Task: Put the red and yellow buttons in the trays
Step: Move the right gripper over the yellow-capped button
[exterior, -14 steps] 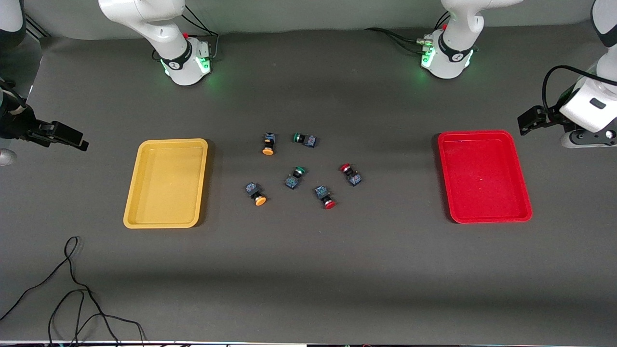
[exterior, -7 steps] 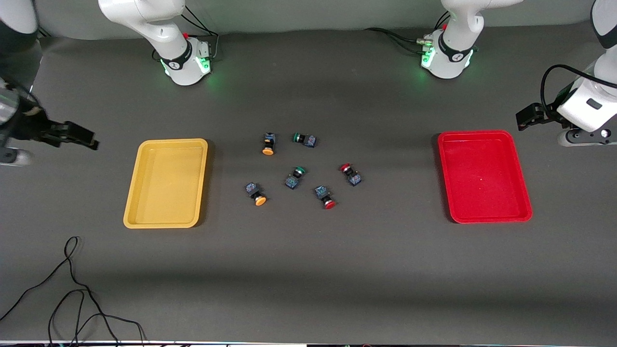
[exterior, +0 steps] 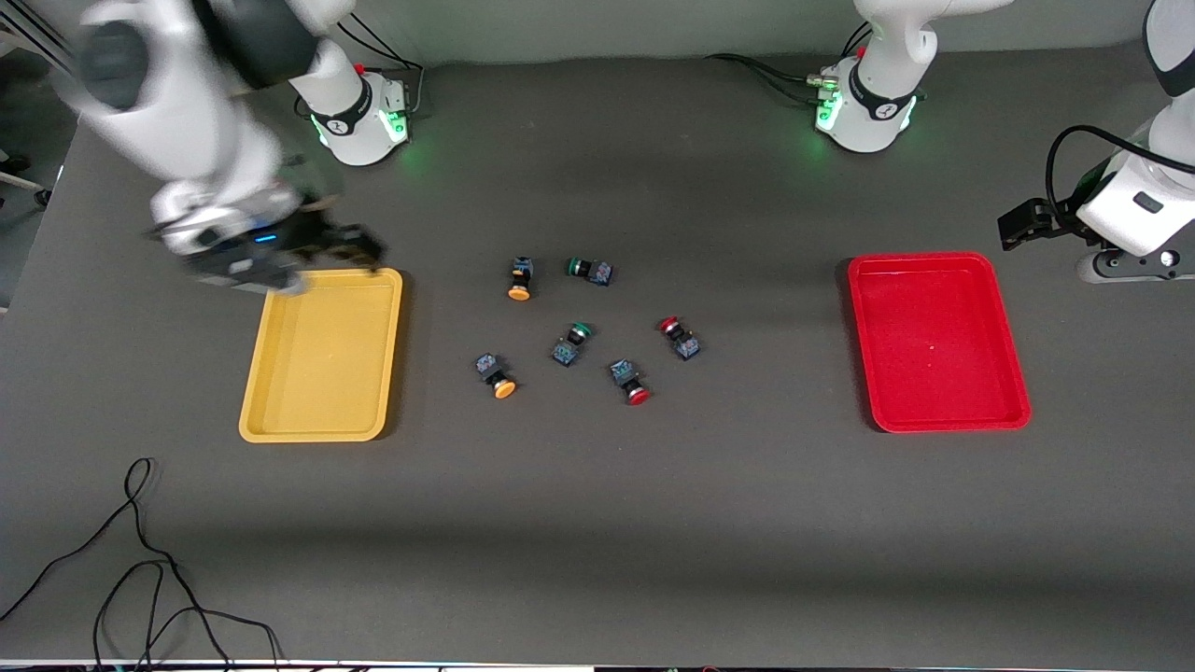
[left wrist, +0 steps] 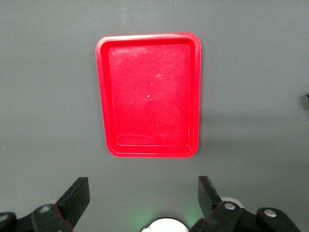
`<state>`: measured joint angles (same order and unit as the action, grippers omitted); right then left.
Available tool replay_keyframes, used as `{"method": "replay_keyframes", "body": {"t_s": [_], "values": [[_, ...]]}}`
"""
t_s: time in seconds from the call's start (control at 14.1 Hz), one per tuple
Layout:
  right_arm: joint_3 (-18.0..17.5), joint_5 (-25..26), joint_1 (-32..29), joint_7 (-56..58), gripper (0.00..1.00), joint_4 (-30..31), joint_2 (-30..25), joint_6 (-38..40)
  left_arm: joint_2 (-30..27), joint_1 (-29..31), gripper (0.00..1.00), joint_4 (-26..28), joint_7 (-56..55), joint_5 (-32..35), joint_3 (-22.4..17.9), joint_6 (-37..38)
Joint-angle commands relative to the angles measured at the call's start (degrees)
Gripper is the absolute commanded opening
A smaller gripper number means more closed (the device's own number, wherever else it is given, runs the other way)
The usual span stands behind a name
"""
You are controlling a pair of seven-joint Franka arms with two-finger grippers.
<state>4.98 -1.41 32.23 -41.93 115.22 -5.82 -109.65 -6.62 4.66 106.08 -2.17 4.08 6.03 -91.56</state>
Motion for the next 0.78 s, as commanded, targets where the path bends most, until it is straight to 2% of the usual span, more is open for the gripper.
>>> {"method": "replay_keyframes", "body": {"t_s": [0.0,0.28,0.5,0.57,0.71], "values": [[0.6,0.4,9.2,-9.0,1.0,7.7,-1.3,-8.1,-0.3,-0.7,1.0,0.4,-0.1,-0.6,-0.2,1.0],[0.7,0.7,15.7,-10.1,1.0,13.7,-1.6,-11.5,-0.3,-1.1,1.0,0.1,-0.7,-0.6,0.2,0.9],[0.6,1.1,17.0,-9.5,1.0,15.2,-0.3,-13.3,-0.2,-1.1,1.0,-0.6,-0.6,-0.5,0.2,0.5],[0.6,1.2,17.0,-9.4,1.0,15.9,1.7,-15.7,-0.1,-1.1,1.0,-0.7,-0.6,-0.5,0.2,0.6],[0.7,3.0,17.0,-8.3,1.0,19.1,7.7,-25.5,-0.1,-1.0,1.0,-0.8,-0.3,-0.5,0.2,0.6]]}}
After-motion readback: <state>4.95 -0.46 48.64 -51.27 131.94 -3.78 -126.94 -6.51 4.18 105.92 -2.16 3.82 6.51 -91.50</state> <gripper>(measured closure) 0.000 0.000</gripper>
